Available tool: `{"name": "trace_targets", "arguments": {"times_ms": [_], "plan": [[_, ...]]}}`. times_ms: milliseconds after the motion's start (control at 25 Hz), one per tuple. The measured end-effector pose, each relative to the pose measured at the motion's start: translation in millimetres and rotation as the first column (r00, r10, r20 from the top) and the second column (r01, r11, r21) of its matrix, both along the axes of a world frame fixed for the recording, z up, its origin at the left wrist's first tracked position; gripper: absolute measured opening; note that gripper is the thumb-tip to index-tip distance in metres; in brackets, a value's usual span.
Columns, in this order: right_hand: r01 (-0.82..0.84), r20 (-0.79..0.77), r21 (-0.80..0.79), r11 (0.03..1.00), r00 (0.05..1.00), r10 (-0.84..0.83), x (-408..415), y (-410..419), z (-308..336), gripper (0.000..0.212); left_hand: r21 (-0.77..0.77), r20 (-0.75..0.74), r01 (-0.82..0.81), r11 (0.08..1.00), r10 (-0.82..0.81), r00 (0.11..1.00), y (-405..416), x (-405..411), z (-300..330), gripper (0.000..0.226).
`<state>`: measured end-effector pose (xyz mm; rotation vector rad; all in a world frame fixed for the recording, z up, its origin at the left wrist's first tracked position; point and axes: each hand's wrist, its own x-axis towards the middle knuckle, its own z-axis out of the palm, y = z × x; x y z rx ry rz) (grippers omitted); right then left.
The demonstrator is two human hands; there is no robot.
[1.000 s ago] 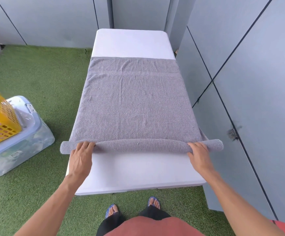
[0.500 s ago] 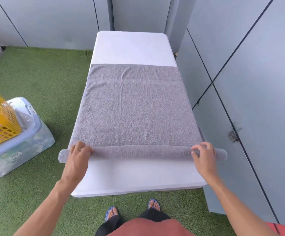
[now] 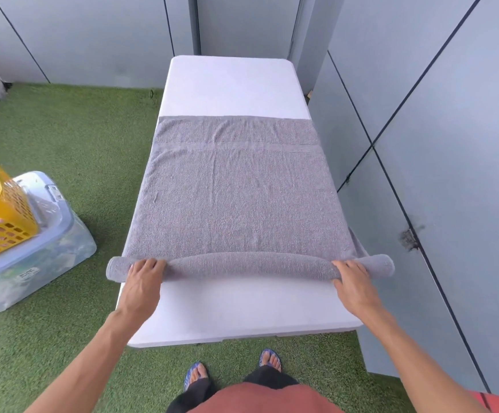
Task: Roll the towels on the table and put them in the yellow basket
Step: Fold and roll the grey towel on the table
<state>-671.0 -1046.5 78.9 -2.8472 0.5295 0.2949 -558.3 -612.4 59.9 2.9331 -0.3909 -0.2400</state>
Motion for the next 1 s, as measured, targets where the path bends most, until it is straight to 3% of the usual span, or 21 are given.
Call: {"name": "trace_targets", "arguments": {"times_ms": [120, 200, 280, 360, 440, 520, 600, 840, 1000], "plan": [[-0.003, -0.139, 0.126, 0.992, 0.99, 0.021, -6.0, -12.7, 11.0, 0.045, -0.019, -0.194, 0.036, 0.999, -0.039, 0.98, 9.2, 3.9, 4.7, 0.041], [0.11, -0.066, 0.245, 0.963, 0.993, -0.097, 6.2, -16.5, 15.9, 0.047, -0.116, -0.31, -0.06, 0.991, 0.021, 0.951, 9.6, 21.3, 13.5, 0.042], [0.161, 0.154, 0.286, 0.945, 0.965, -0.211, 12.0, -10.5, 15.4, 0.034, -0.263, -0.196, -0.169, 0.95, 0.119, 0.973, 6.2, 28.7, 23.0, 0.032], [0.137, 0.311, 0.101, 0.985, 0.937, -0.162, 2.0, 1.2, 3.9, 0.023, -0.195, 0.083, -0.097, 0.976, 0.115, 0.99, 1.8, 16.3, 24.7, 0.014], [0.082, 0.262, -0.079, 0.994, 0.963, -0.059, -18.7, 11.0, -12.9, 0.042, -0.115, 0.219, -0.006, 0.993, 0.031, 0.975, 0.9, -8.4, 13.6, 0.016], [0.025, 0.177, -0.105, 0.994, 0.984, -0.006, -28.0, 11.1, -22.4, 0.064, -0.088, 0.182, 0.033, 0.996, -0.016, 0.983, 0.6, -23.5, -1.6, 0.044], [-0.002, 0.16, -0.071, 0.997, 0.987, 0.014, -14.7, 1.9, -24.0, 0.066, -0.05, 0.149, 0.06, 0.997, -0.052, 0.987, 0.8, -17.1, -13.6, 0.066], [-0.005, 0.062, -0.022, 1.0, 0.998, 0.007, 20.2, -7.0, -3.4, 0.044, -0.055, 0.125, 0.041, 0.998, -0.033, 0.992, -0.4, 13.1, -5.0, 0.034], [-0.013, -0.03, 0.148, 0.989, 0.999, 0.018, -6.4, -14.0, 5.4, 0.045, -0.051, -0.027, 0.081, 0.995, -0.083, 0.996, 14.5, -7.5, -2.6, 0.035]]}}
